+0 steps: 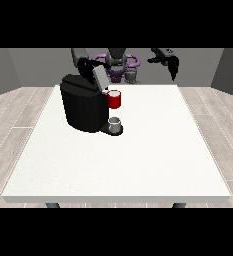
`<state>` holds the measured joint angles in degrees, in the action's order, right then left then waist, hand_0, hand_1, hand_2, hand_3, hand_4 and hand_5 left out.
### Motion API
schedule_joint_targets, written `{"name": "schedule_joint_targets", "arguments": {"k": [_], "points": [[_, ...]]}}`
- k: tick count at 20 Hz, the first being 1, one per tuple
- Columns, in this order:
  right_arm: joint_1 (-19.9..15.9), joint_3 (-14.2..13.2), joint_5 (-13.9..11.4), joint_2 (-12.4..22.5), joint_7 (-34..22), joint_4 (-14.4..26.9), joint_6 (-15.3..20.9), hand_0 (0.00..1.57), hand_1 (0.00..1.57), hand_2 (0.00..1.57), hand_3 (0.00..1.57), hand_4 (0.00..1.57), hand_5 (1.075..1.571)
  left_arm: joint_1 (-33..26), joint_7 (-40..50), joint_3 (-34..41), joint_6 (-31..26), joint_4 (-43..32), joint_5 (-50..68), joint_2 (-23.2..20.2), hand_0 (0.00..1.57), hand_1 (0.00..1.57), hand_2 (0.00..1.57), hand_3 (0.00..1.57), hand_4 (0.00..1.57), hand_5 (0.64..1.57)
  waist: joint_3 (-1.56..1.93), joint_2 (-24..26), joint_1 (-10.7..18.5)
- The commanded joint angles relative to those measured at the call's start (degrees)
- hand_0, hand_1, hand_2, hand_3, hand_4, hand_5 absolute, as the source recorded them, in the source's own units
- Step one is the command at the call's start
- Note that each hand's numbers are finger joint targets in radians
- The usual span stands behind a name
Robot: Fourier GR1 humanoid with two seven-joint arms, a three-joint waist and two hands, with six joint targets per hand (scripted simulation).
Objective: Insert the coffee pod into the coffee machine and close the lid
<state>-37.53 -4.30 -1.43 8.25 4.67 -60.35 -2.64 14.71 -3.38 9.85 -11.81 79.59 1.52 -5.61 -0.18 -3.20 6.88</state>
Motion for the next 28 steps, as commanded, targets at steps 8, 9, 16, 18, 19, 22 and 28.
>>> {"name": "schedule_joint_targets", "arguments": {"k": [8, 9, 16, 18, 19, 22, 28], "points": [[-3.7, 2.1, -2.3, -1.7, 0.3, 2.6, -1.0, 0.0, 0.0, 0.0, 0.0, 0.21, 1.571, -1.1, -3.6, 0.9, -0.7, -2.9, 1.0, -2.1, 0.0, 0.0, 0.0, 0.0, 0.14, 1.571, 0.17, -1.6, 0.1], [-5.2, 2.8, -2.8, -2.3, -3.8, 1.7, -0.2, 0.0, 0.0, 0.0, 0.0, 0.14, 1.571, -0.3, -1.3, 1.8, -0.3, -3.2, 1.6, -2.7, 0.0, 0.0, 0.0, 0.0, 0.16, 1.571, 0.16, 0.5, -0.3], [-8.6, 3.4, -6.6, -1.1, -1.3, 4.5, 0.0, 0.0, 0.0, 0.0, 0.0, 0.12, 1.571, 0.5, -0.6, 0.2, 0.4, -2.1, 1.5, -1.9, 0.0, 0.0, 0.0, 0.0, 0.18, 1.571, 0.17, -1.2, 1.2], [-10.1, 3.9, -6.5, -2.1, -2.8, 4.0, -0.5, 0.0, 0.0, 0.0, 0.0, 0.11, 1.571, 2.8, 0.8, 1.3, 0.7, -2.9, 2.8, -2.3, 0.0, 0.0, 0.0, 0.0, 0.15, 1.571, 0.17, -0.7, 0.5], [-11.4, 2.5, -6.0, -2.9, -3.3, 4.4, 1.7, 0.0, 0.0, 0.0, 0.0, 0.14, 1.571, 2.3, 0.6, 1.2, -1.1, -1.8, 3.2, -3.6, 0.0, 0.0, 0.0, 0.0, 0.0, 1.571, 0.17, -0.6, 2.0], [-9.4, 4.0, -6.4, -4.3, -1.7, 3.8, 0.3, 0.0, 0.0, 0.0, 0.0, 0.12, 1.571, 0.3, -3.3, -1.1, 1.4, -2.3, 0.7, -0.7, 0.0, 0.0, 0.0, 0.0, 0.12, 1.571, 0.17, 0.3, 0.1], [-5.3, 6.1, -3.9, -8.1, 3.6, 0.9, -0.7, 0.0, 0.0, 0.0, 0.0, 0.26, 1.571, -1.9, -6.8, -3.3, 3.3, -1.6, -1.0, 2.2, 0.0, 0.0, 0.0, 0.0, 0.14, 1.571, 0.18, 2.3, -0.9]]}}
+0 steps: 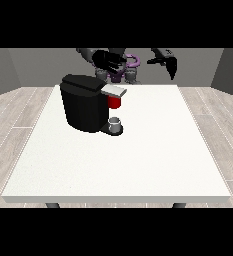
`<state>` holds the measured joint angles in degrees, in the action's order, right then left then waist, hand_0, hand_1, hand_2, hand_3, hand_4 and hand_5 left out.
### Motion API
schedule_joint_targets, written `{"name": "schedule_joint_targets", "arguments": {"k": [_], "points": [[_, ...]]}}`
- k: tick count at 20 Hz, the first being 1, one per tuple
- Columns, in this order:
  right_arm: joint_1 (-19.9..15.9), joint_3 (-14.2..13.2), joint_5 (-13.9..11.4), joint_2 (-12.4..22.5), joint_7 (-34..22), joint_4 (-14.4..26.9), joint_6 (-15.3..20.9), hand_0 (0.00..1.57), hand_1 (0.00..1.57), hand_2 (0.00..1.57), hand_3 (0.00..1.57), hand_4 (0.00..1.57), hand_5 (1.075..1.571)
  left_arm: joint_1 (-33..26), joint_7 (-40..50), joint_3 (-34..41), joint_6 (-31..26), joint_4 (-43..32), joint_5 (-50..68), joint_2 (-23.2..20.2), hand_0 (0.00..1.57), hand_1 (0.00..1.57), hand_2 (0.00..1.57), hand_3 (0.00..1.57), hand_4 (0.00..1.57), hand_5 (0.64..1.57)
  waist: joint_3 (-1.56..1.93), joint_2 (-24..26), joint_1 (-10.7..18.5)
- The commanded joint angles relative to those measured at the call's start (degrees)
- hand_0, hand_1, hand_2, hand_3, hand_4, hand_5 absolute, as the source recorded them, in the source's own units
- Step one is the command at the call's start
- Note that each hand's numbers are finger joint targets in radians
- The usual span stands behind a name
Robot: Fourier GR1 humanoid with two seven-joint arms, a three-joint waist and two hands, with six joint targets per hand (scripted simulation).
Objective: Insert the coffee pod into the coffee machine and close the lid
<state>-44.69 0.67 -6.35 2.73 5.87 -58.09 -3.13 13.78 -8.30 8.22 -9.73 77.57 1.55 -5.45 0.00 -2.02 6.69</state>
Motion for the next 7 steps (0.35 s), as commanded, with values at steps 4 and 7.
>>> {"name": "schedule_joint_targets", "arguments": {"k": [4, 7], "points": [[14.6, 7.1, 9.0, -2.6, 5.5, -6.5, 0.3, 0.0, 0.0, 0.0, 0.0, 0.29, 1.571, -4.6, -5.0, 0.5, 0.0, -3.1, 0.0, 0.6, 0.0, 0.0, 0.0, 0.0, 0.19, 1.571, 0.0, 5.8, -4.1], [20.4, 8.0, 10.1, -2.7, 6.1, -8.4, 1.1, 0.0, 0.0, 0.0, 0.0, 0.16, 1.571, -6.3, -5.1, 0.9, 1.3, -3.4, -0.2, 1.2, 0.0, 0.0, 0.0, 0.0, 0.19, 1.571, 0.0, 7.5, -6.7]]}}
